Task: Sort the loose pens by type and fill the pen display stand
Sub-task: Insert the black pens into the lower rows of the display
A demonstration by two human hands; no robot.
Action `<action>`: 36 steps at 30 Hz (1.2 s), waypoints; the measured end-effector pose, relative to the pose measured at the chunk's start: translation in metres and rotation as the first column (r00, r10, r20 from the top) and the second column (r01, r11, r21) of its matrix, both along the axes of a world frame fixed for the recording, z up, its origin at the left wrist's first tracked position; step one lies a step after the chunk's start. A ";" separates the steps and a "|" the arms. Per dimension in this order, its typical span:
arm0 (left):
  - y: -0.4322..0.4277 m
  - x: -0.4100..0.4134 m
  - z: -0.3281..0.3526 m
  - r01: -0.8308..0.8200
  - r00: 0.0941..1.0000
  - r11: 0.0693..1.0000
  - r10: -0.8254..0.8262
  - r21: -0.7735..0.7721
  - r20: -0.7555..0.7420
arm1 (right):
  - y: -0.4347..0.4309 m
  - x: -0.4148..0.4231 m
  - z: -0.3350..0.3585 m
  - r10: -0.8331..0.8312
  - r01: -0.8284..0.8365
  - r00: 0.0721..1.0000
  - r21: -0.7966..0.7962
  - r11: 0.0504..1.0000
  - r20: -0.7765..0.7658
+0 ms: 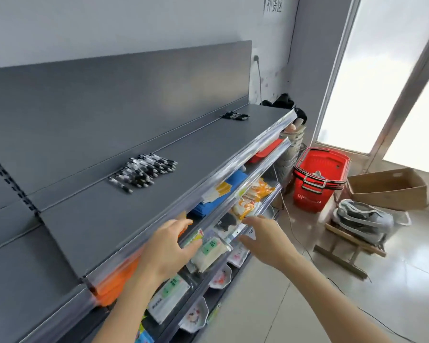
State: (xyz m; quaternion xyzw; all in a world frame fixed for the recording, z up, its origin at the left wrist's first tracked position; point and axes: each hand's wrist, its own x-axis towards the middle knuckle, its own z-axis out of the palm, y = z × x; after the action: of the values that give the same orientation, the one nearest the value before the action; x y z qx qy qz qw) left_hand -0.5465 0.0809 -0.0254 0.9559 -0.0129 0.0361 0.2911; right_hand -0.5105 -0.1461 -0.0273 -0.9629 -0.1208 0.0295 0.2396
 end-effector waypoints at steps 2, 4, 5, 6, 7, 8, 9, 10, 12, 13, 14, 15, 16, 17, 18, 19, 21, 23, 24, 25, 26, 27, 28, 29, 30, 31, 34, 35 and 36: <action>-0.025 0.027 0.002 0.036 0.999 0.999 -0.036 0.023 -0.006 | -0.025 0.020 0.000 -0.051 0.051 0.999 0.010 0.999 -0.001; -0.047 0.055 0.003 0.068 0.998 0.997 -0.068 0.042 -0.001 | -0.046 0.040 0.000 -0.100 0.100 0.995 0.033 0.994 0.008; -0.057 0.069 0.004 0.079 0.997 0.996 -0.079 0.039 0.009 | -0.056 0.051 0.000 -0.124 0.123 0.992 0.039 0.992 0.013; -0.066 0.083 0.004 0.088 0.996 0.996 -0.089 0.030 0.017 | -0.065 0.062 0.000 -0.145 0.144 0.989 0.045 0.989 0.018; -0.074 0.097 0.003 0.099 0.995 0.995 -0.100 0.020 0.024 | -0.073 0.074 0.000 -0.160 0.158 0.987 0.052 0.986 0.023; -0.082 0.112 0.002 0.111 0.993 0.994 -0.112 0.015 0.030 | -0.080 0.086 0.000 -0.167 0.166 0.985 0.057 0.985 0.030; -0.089 0.126 0.000 0.123 0.992 0.992 -0.123 0.013 0.033 | -0.087 0.099 -0.001 -0.171 0.169 0.985 0.056 0.984 0.031; -0.096 0.142 -0.002 0.133 0.990 0.991 -0.134 0.010 0.035 | -0.093 0.112 -0.003 -0.171 0.169 0.985 0.054 0.984 0.032; -0.109 0.175 -0.005 0.147 0.988 0.989 -0.147 -0.007 0.043 | -0.103 0.143 -0.006 -0.170 0.168 0.985 0.051 0.985 0.043; -0.115 0.193 -0.006 0.151 0.987 0.988 -0.151 -0.010 0.052 | -0.108 0.160 -0.007 -0.171 0.168 0.984 0.046 0.985 0.055; -0.121 0.212 -0.006 0.155 0.986 0.988 -0.154 -0.009 0.059 | -0.112 0.178 -0.008 -0.173 0.170 0.983 0.040 0.985 0.065; -0.127 0.232 -0.005 0.157 0.986 0.987 -0.156 -0.015 0.066 | -0.116 0.198 -0.007 -0.175 0.173 0.982 0.035 0.984 0.069; -0.131 0.251 -0.003 0.157 0.985 0.987 -0.155 -0.028 0.071 | -0.119 0.217 -0.005 -0.174 0.172 0.982 0.030 0.985 0.069; -0.136 0.272 -0.001 0.154 0.986 0.987 -0.150 -0.046 0.073 | -0.123 0.237 -0.001 -0.168 0.167 0.984 0.024 0.986 0.066; -0.140 0.292 0.002 0.143 0.988 0.988 -0.138 -0.059 0.075 | -0.127 0.257 0.002 -0.157 0.156 0.985 0.019 0.987 0.066; -0.143 0.312 0.004 0.133 0.989 0.989 -0.128 -0.063 0.077 | -0.131 0.276 0.006 -0.148 0.148 0.987 0.012 0.989 0.069; -0.149 0.349 0.008 0.125 0.989 0.991 -0.121 -0.045 0.082 | -0.140 0.315 0.012 -0.139 0.140 0.987 -0.009 0.990 0.087; -0.153 0.382 0.010 0.119 0.990 0.993 -0.116 -0.027 0.085 | -0.147 0.350 0.015 -0.136 0.139 0.985 -0.024 0.990 0.103; -0.155 0.396 0.011 0.114 0.990 0.993 -0.111 -0.026 0.081 | -0.150 0.366 0.016 -0.132 0.136 0.986 -0.025 0.990 0.105; -0.157 0.407 0.011 0.109 0.991 0.994 -0.107 -0.026 0.075 | -0.152 0.381 0.017 -0.128 0.131 0.987 -0.030 0.991 0.101; -0.159 0.418 0.011 0.105 0.992 0.994 -0.104 -0.022 0.070 | -0.153 0.395 0.018 -0.120 0.124 0.988 -0.032 0.992 0.100; -0.161 0.429 0.010 0.101 0.993 0.995 -0.100 -0.016 0.066 | -0.154 0.409 0.018 -0.114 0.117 0.989 -0.029 0.993 0.098; -0.163 0.439 0.010 0.093 0.994 0.996 -0.093 -0.012 0.063 | -0.155 0.423 0.018 -0.105 0.107 0.989 -0.019 0.994 0.104; -0.164 0.448 0.009 0.085 0.994 0.996 -0.084 -0.014 0.063 | -0.157 0.436 0.019 -0.097 0.098 0.989 -0.007 0.995 0.111; -0.164 0.458 0.008 0.075 0.995 0.997 -0.074 -0.016 0.065 | -0.158 0.449 0.019 -0.089 0.089 0.989 0.006 0.996 0.121; -0.164 0.468 0.006 0.065 0.996 0.998 -0.063 -0.017 0.063 | -0.159 0.463 0.019 -0.082 0.080 0.989 0.019 0.997 0.126; -0.164 0.497 0.000 0.020 0.999 0.999 -0.019 -0.034 0.039 | -0.163 0.504 0.015 -0.050 0.047 0.992 0.035 0.998 0.118; -0.165 0.507 -0.002 -0.001 1.000 0.999 0.003 -0.052 0.028 | -0.164 0.518 0.013 -0.036 0.032 0.993 0.038 0.999 0.114; -0.166 0.518 -0.004 -0.023 1.000 0.997 0.024 -0.073 0.017 | -0.165 0.533 0.011 -0.023 0.018 0.993 0.047 0.999 0.114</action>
State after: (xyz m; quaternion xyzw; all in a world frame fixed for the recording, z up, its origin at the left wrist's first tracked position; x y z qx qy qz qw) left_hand -0.0281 -0.0852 -0.0292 0.9443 -0.0030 0.0485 0.3253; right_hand 0.0226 -0.3111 -0.0168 -0.9584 -0.1252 -0.0309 0.2545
